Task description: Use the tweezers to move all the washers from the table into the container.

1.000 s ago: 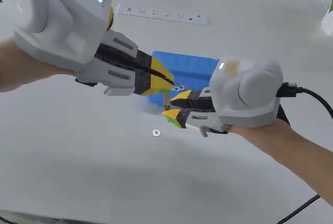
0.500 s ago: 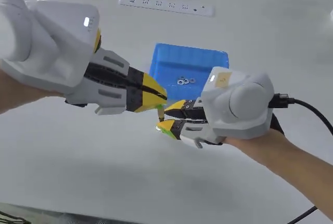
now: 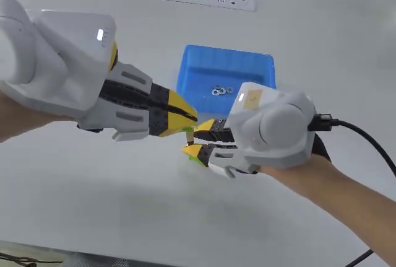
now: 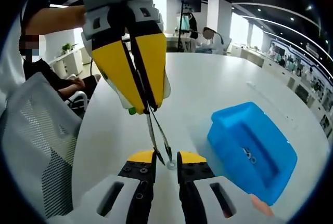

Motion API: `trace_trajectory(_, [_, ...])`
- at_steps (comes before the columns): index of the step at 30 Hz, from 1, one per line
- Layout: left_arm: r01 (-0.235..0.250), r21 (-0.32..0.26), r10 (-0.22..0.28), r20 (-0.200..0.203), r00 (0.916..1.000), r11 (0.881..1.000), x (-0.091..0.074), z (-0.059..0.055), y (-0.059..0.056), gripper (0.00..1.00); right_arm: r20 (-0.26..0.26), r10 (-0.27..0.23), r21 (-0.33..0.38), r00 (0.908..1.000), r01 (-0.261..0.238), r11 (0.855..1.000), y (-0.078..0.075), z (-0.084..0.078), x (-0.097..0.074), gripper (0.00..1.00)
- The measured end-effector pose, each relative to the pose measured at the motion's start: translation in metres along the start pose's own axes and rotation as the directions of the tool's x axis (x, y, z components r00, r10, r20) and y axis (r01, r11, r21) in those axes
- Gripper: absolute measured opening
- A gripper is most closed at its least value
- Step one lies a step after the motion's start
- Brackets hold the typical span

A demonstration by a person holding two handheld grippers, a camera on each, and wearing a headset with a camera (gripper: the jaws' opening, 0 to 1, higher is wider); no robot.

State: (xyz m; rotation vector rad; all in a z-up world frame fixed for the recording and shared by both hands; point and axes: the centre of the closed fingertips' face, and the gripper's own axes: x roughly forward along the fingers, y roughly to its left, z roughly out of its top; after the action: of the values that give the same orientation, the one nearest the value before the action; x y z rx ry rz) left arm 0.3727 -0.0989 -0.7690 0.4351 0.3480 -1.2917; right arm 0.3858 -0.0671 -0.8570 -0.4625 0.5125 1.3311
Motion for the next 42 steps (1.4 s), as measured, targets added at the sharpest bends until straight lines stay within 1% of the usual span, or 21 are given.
trace_trajectory(9, [0.006,0.000,-0.006,-0.010,0.9999,1.000,0.004,-0.004,0.000,0.05,-0.006,0.010,0.012,0.9999,-0.009,1.000,0.001,-0.005,0.003,0.17])
trace_trajectory(12, [0.014,-0.003,-0.014,-0.013,0.9998,1.000,0.005,-0.005,-0.002,0.05,-0.009,0.010,0.013,0.9999,-0.010,1.000,0.000,-0.006,0.004,0.17])
trace_trajectory(21, [0.016,0.001,-0.016,-0.022,0.9996,1.000,0.005,-0.008,-0.001,0.05,-0.013,0.018,0.022,0.9997,-0.018,1.000,0.000,-0.008,0.007,0.17])
trace_trajectory(30, [0.028,0.002,-0.028,-0.036,0.9990,1.000,0.006,-0.012,-0.001,0.05,-0.025,0.024,0.024,0.9994,-0.023,0.999,0.000,-0.011,0.011,0.17])
trace_trajectory(42, [0.041,-0.008,-0.041,-0.030,0.9987,0.999,0.010,-0.012,-0.002,0.05,-0.026,0.028,0.028,0.9993,-0.027,0.999,-0.001,-0.013,0.011,0.17])
